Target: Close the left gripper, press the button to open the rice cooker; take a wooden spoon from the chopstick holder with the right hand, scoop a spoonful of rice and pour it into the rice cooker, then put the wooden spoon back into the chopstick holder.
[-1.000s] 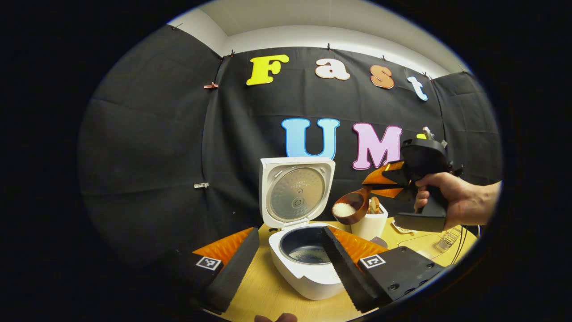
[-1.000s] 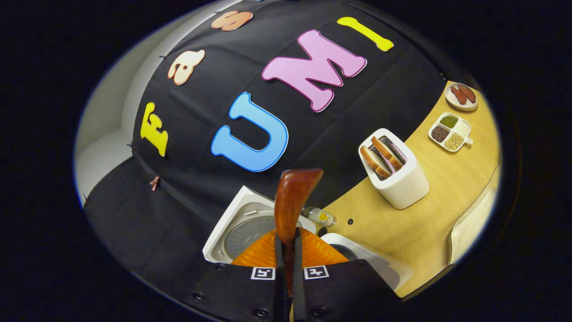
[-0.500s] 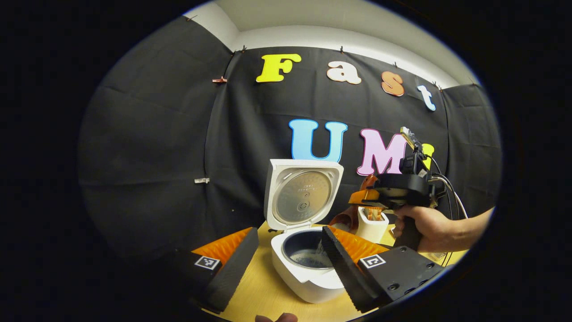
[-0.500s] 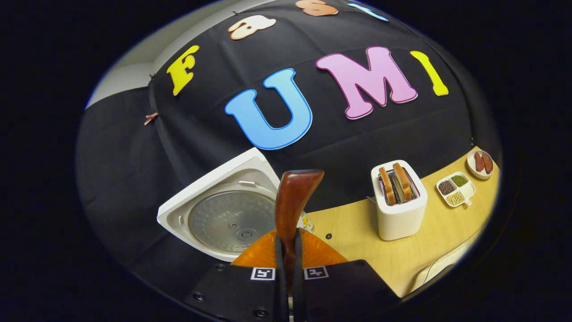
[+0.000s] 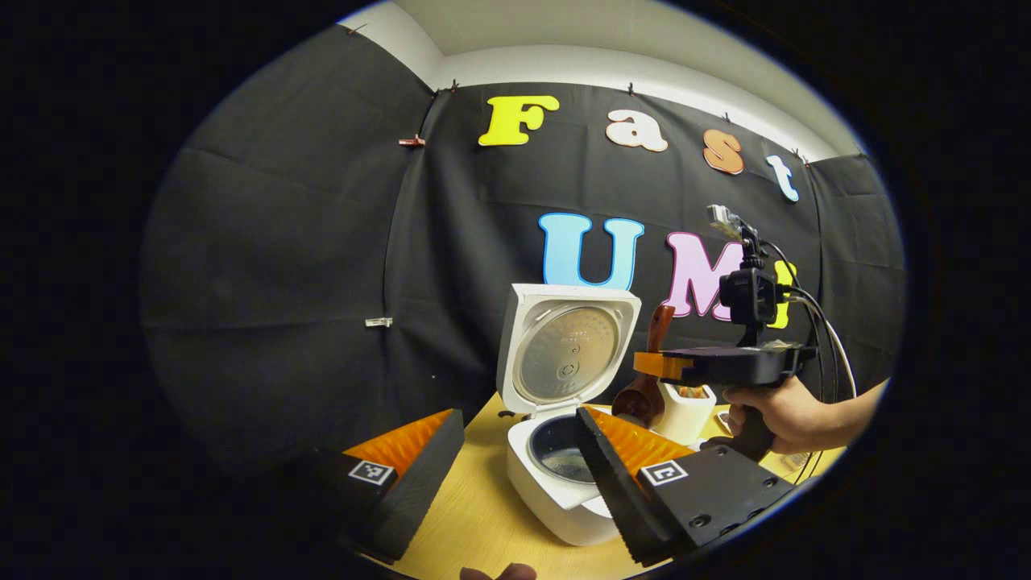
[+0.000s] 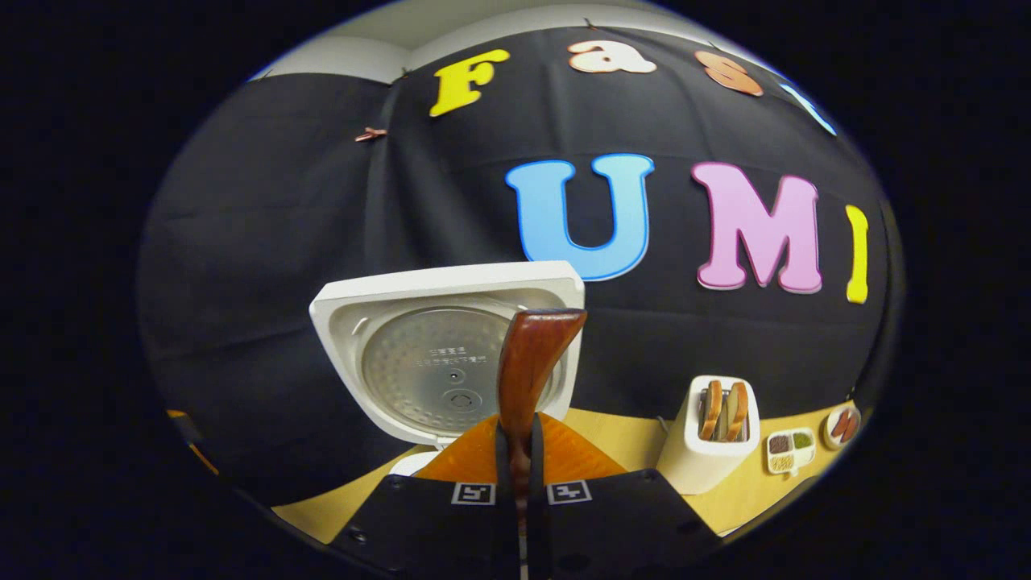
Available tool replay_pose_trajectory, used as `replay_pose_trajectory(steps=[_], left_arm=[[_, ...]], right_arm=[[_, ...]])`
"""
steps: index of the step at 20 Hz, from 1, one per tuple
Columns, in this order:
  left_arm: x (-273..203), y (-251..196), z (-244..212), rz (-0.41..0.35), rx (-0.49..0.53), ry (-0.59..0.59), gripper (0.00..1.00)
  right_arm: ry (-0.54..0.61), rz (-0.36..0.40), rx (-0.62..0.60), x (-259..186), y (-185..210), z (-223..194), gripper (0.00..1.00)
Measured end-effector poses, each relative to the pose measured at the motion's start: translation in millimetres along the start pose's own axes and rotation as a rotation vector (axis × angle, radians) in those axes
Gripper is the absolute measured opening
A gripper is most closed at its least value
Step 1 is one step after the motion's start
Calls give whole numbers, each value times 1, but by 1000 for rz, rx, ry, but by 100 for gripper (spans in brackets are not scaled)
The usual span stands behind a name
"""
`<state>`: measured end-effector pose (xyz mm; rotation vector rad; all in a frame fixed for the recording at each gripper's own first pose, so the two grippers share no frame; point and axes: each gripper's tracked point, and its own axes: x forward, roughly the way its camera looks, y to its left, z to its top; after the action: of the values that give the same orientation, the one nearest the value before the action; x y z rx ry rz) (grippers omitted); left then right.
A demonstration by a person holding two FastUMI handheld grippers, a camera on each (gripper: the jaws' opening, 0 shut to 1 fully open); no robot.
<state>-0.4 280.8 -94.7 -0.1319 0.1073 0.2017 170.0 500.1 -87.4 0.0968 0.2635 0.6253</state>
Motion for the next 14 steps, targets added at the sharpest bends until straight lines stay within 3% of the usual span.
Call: replay_pose_trajectory(steps=[11,14], left_arm=[[-7,2,-6,15,11,12,95],[-7,0,-5,14,5,12,95]], right_arm=[[-105,172,-459,-23,44,5,8],[-80,170,-460,-25,42,-2,8]])
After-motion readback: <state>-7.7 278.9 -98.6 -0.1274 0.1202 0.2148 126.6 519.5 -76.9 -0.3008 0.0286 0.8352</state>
